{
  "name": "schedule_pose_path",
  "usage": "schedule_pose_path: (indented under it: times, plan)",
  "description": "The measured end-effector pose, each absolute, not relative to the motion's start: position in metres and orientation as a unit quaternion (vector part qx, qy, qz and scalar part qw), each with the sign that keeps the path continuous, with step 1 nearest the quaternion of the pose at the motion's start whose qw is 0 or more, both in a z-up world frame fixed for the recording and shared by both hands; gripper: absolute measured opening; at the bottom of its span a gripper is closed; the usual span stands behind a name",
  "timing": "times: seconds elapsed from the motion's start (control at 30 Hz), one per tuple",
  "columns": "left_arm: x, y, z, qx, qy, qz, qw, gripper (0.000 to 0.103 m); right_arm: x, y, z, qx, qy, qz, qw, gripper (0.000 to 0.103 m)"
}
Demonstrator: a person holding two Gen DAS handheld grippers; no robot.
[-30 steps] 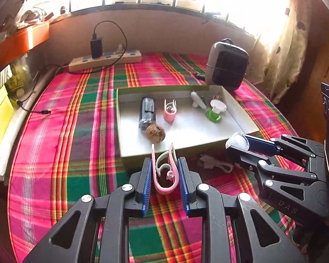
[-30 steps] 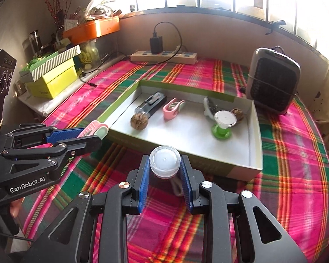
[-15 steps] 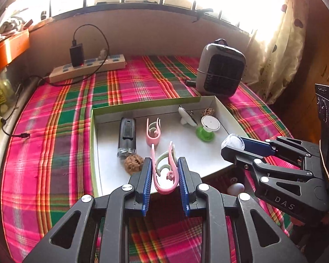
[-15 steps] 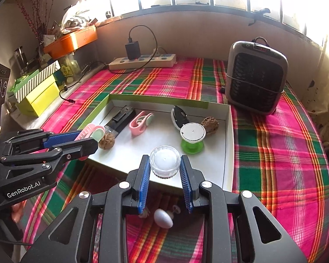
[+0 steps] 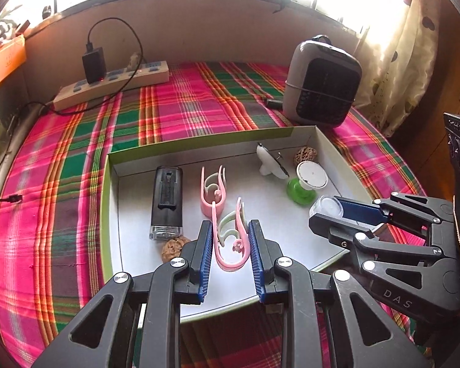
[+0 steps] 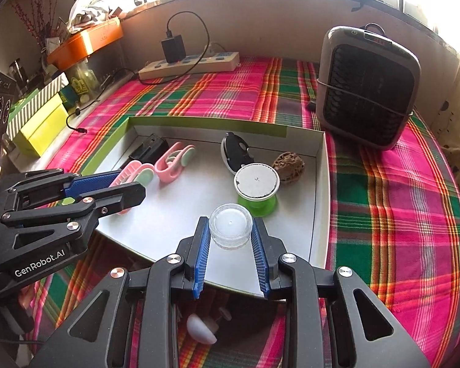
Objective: Organize objects
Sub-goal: 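Carry the tealight with the right tool while the left tool lowers the ear hook into the box, then open the right tool releasing the tealight while the left tool releases the ear hook in the box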
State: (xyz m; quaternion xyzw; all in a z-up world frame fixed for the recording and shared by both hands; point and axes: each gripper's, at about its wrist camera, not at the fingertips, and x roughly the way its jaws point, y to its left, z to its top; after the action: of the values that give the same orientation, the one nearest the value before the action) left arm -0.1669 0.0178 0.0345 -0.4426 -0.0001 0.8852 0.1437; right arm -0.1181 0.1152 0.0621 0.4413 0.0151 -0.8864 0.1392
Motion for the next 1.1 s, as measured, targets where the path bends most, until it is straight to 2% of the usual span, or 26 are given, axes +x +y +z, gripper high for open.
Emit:
schedule_pose_path:
  times: [1.1]
  plan:
    - [-0.184, 0.027, 0.015, -0.461, 0.033, 0.878, 0.122, 0.021, -0.133, 0.117, 0.047, 0.456, 0.062, -0.882, 0.098, 0.028]
